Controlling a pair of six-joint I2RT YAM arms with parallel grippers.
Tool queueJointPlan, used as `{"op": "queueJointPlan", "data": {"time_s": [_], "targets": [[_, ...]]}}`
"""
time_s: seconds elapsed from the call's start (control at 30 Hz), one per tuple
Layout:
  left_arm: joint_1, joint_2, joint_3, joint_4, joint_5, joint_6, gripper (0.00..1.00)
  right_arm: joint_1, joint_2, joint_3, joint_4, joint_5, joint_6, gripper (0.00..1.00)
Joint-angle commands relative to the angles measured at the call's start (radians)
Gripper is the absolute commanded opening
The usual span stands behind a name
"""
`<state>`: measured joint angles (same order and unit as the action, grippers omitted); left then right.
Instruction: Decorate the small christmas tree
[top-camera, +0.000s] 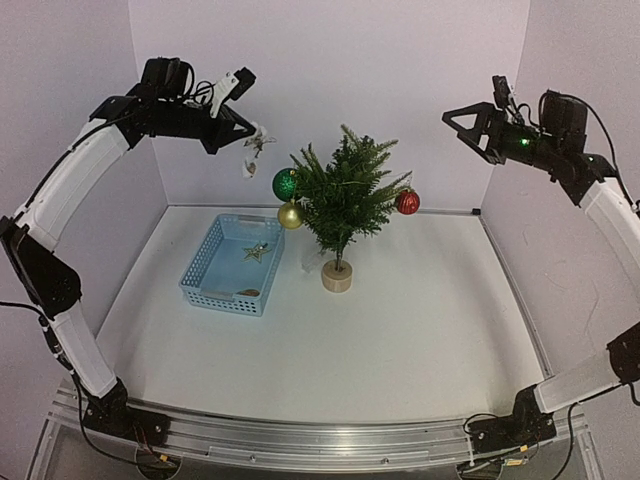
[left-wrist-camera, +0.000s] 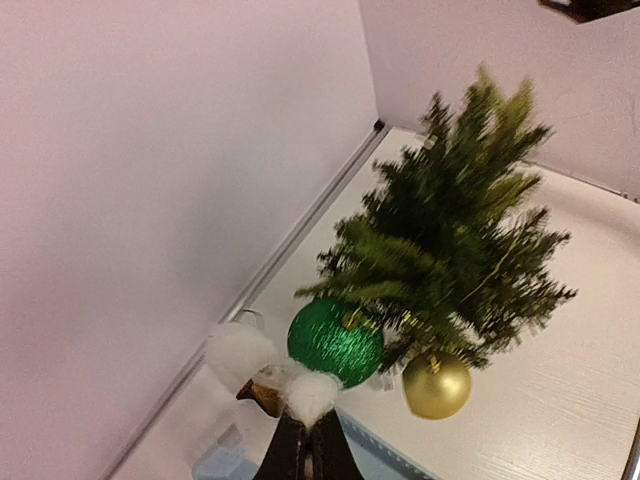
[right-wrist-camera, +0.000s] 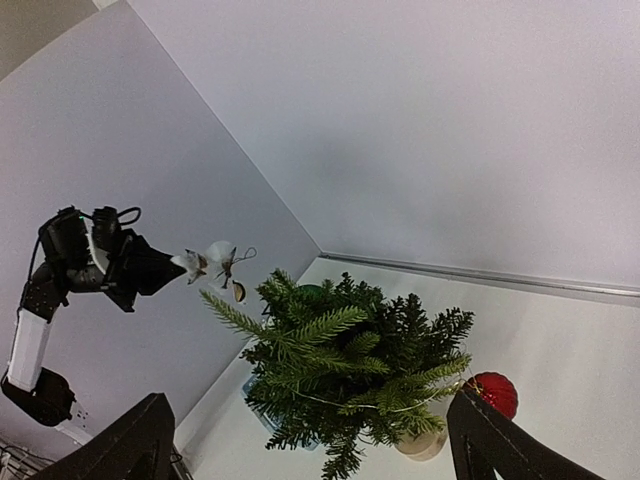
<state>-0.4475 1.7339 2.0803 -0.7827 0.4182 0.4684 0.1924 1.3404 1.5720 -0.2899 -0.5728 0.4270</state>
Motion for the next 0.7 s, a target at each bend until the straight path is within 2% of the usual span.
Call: {"op": "queueJointPlan", "data": {"time_s": [0.0,0.2,0.4,0.6,0.67], "targets": [[-0.069,-0.041,0.137,-0.023,0.045,0.043,0.00,0.010,-0.045,-0.012,0.036,-0.003,0.020,0.95],[-0.140,0.031,0.236,0.017,0.081,-0.048,0.00,0.022,-0.068,-0.020,0.039,0.001,0.027,0.95],[-0.214,0.073,0.236,0.062,0.082,-0.092,0.00,0.024,-0.114,-0.042,0.039,0.014,0.025,0.95],[-0.218,0.097,0.218,0.149,0.010,-0.235,0.00,0.023,-0.156,-0.067,0.039,0.024,0.022,0.95],[-0.218,0.094,0.201,0.149,0.067,-0.249,0.00,0.023,-0.168,-0.076,0.039,0.028,0.019,0.95]]}}
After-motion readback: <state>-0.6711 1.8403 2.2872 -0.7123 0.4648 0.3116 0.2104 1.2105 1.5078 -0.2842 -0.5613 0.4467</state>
